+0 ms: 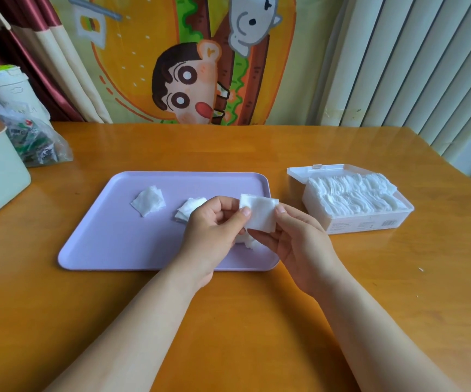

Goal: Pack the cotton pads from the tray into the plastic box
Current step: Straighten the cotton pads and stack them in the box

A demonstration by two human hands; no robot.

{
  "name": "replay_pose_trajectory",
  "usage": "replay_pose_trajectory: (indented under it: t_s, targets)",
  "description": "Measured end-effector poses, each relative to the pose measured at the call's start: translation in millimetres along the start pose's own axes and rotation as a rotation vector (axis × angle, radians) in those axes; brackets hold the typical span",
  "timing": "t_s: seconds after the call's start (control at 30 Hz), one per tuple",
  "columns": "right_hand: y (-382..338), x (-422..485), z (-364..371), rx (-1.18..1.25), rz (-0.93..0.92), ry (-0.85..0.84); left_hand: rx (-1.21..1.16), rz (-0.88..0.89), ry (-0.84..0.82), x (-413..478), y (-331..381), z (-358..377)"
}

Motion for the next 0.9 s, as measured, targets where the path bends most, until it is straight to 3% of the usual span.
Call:
replay_pose_trajectory:
  t_s: [0.17,0.27,0.4,0.53,0.67,0.9]
  targets:
    - [-2,0,4,0.019,-0.018,-0.026,0.016,0.008,0.028,1,0,2]
    - [2,-1,3,-0.117,-0.092,-0.035,0.122,0.058,0.040,1,1,0]
    - [8,2,-13,-0.222,-0.127,0.211,0.598,0.245,-0.009,9,6,-20]
    - [6,4,-24,-0.373,-0.164,0.315,0.938,0.353,-0.109,12,-5,-23]
    - [3,2,-22,-0.383,-0.147,0.328,0.990,0.465,-0.015,16,-5,-18]
    - [7,3,-25,-0.405,-0.120,0.309,0.896,0.389,0.004,15,-1,-23]
Point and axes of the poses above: each hand's wrist, its own x-axis towards the middle knuckle, its own z-axis out of the palm, y = z × x, the point moved 4 cm from there along x, towards the middle knuckle, and after that the axes turned 14 degrees about -z, right-handed, at the moved point
